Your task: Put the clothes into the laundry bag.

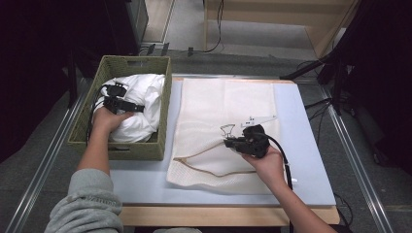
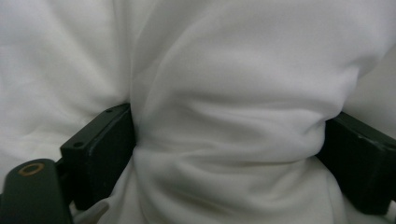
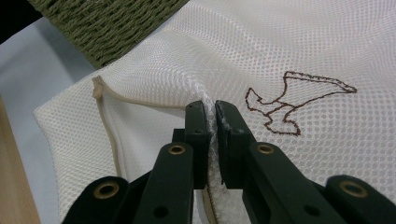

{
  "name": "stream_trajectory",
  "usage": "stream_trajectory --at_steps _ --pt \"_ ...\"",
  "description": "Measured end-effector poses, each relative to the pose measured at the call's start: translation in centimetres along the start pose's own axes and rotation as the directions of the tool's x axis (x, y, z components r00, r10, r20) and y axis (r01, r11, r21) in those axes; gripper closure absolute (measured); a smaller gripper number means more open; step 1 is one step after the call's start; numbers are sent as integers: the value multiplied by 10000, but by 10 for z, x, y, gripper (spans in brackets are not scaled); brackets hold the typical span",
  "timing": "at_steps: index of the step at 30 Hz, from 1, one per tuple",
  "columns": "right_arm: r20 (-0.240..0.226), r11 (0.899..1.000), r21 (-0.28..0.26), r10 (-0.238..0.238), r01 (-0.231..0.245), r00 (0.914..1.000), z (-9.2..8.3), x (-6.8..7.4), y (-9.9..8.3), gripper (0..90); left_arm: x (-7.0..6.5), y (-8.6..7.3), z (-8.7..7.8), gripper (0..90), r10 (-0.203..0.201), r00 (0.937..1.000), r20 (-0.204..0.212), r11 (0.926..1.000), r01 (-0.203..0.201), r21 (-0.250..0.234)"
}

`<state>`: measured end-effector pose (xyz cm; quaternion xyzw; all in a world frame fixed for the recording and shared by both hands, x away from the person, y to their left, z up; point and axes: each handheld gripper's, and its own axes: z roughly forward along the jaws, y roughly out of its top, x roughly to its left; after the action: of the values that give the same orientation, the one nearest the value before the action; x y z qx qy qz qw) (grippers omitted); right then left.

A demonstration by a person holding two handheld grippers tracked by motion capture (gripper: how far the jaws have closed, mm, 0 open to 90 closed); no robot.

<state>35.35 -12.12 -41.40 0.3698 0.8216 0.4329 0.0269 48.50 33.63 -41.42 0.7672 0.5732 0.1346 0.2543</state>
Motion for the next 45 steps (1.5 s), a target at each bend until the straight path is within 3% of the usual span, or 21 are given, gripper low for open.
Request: stream_trajectory --at_steps 4,8,13,15,17,22,27,30,38,40,45 --pt "-12 10000 51 -5 5 10000 1 0 0 850 -1 -1 4 191 -188 9998 -62 9998 189 102" --pt "-21 10000 57 -1 1 10000 1 0 0 851 0 1 3 391 -856 9959 278 9961 849 242" --pt "-15 10000 82 -23 24 10000 2 -1 0 851 0 3 -2 624 -1077 9912 773 9923 1024 697" --pt "3 10000 73 -17 17 10000 1 0 0 851 0 3 -5 661 -1415 9816 1284 9873 1304 912" --pt "-29 10000 38 21 -21 10000 1 -1 0 852 2 3 -12 674 -1458 9732 1779 9868 1303 957" --pt "-66 10000 14 73 -73 10000 0 -2 1 858 6 7 -40 686 -1621 9507 2643 9867 1583 360" --pt "-89 9999 -43 105 -105 9999 -2 -3 2 859 8 12 -69 689 -1435 9456 2920 9884 1520 -64" --pt "-84 9999 -44 101 -101 9999 -3 -2 2 859 8 16 -83 690 -1254 9464 2977 9899 1393 -256" --pt "-77 9999 -79 111 -111 9999 -5 -2 4 861 0 29 -122 689 -378 9491 3126 9964 595 -602" --pt "-85 9999 -112 109 -110 9999 -6 -2 4 861 -2 32 -131 689 -233 9447 3270 9965 483 -683" --pt "-41 9998 -160 78 -78 10000 -7 -2 6 861 -11 42 -155 689 292 9516 3059 9969 -52 -789"
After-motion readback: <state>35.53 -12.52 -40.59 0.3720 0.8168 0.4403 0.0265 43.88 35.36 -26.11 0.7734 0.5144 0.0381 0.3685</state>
